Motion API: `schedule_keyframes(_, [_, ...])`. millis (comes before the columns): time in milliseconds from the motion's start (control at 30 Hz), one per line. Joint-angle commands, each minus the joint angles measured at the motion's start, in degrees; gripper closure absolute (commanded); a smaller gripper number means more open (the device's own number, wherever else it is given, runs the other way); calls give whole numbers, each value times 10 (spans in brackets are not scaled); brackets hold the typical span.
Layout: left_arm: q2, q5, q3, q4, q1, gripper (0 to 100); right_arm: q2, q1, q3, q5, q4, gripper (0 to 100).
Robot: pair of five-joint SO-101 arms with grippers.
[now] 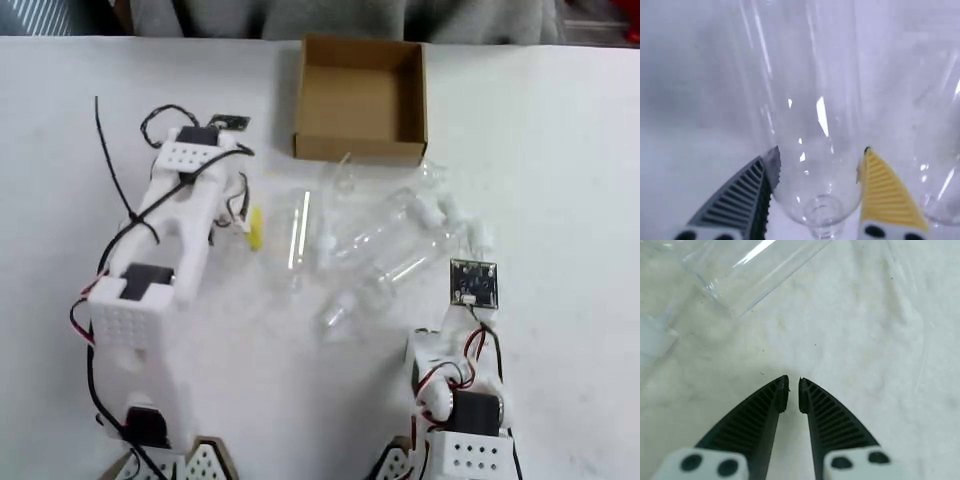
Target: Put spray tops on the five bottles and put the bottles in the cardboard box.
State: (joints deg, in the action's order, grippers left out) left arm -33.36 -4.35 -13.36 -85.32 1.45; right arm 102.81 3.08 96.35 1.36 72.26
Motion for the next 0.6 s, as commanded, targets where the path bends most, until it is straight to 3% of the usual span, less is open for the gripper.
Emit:
schedule_keyframes(0, [98, 24, -25, -38, -1, 801, 3, 6, 5, -3, 3, 981])
schedule_keyframes(133, [162, 62, 8, -77, 17, 801, 3, 6, 5, -4, 3, 981])
schedule_keyframes(333, [292, 323, 155, -107, 46, 801, 3, 6, 5, -4, 3, 981])
schedule_keyframes(467, [371, 524, 291, -34, 37, 797, 3, 6, 5, -4, 3, 981])
schedule_keyframes(567, [416, 632, 389, 7, 38, 797, 3, 6, 5, -4, 3, 981])
